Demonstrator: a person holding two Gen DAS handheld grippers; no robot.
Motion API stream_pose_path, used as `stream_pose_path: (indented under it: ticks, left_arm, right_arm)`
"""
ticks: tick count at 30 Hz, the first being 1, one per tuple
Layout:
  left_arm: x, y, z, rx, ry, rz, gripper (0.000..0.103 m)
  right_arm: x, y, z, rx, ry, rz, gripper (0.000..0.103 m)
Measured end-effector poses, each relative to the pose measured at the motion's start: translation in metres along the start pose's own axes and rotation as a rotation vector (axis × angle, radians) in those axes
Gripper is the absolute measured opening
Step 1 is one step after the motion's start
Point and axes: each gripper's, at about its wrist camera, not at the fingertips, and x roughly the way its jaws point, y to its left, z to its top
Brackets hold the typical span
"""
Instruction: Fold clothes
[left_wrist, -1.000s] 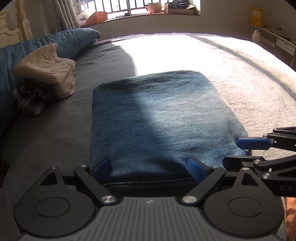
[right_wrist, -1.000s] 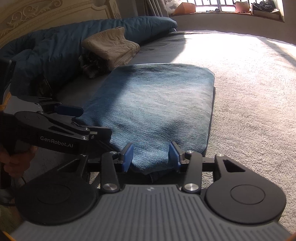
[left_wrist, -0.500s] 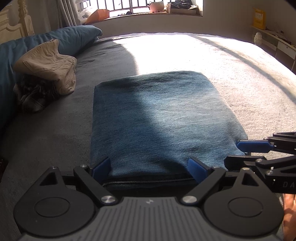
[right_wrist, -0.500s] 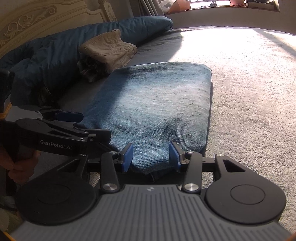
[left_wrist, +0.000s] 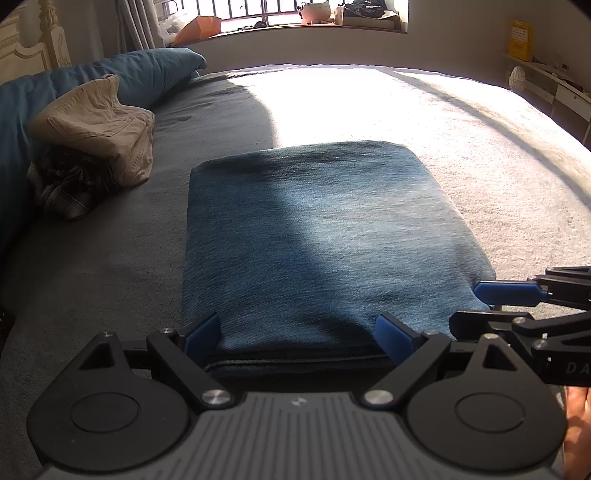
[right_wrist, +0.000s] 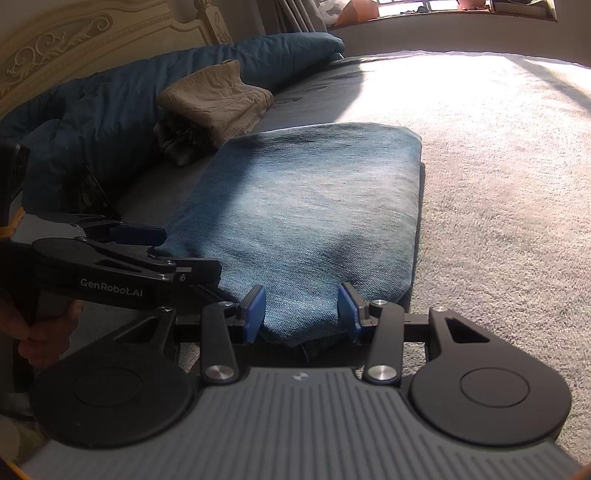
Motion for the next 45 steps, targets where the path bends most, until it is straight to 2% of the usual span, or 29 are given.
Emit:
stream_pose_path:
  ticks: [33, 37, 41, 45]
  left_arm:
    - [0.000, 0.004, 0.000, -0.005, -0.002, -0.013, 0.093]
    - [-0.006, 0.018, 0.006, -0.078, -0.023, -0.021, 0.093]
    - [-0.010, 0.035, 0.013, -0.135, -0.052, 0.022, 0.093]
    - [-0.004, 0.046, 0.015, -0.157, -0.043, 0.052, 0.092]
  right_arm:
    - [-0.002, -0.003, 0.002, 0.028, -0.006, 0.012, 0.043]
    - [-0.008, -0.013, 0.006, 0.105, -0.021, 0.046, 0.043]
    - [-0.018, -0.026, 0.009, 0.184, -0.057, 0.052, 0.043]
    - [-0.026, -0.035, 0.017, 0.207, -0.086, 0.040, 0.040]
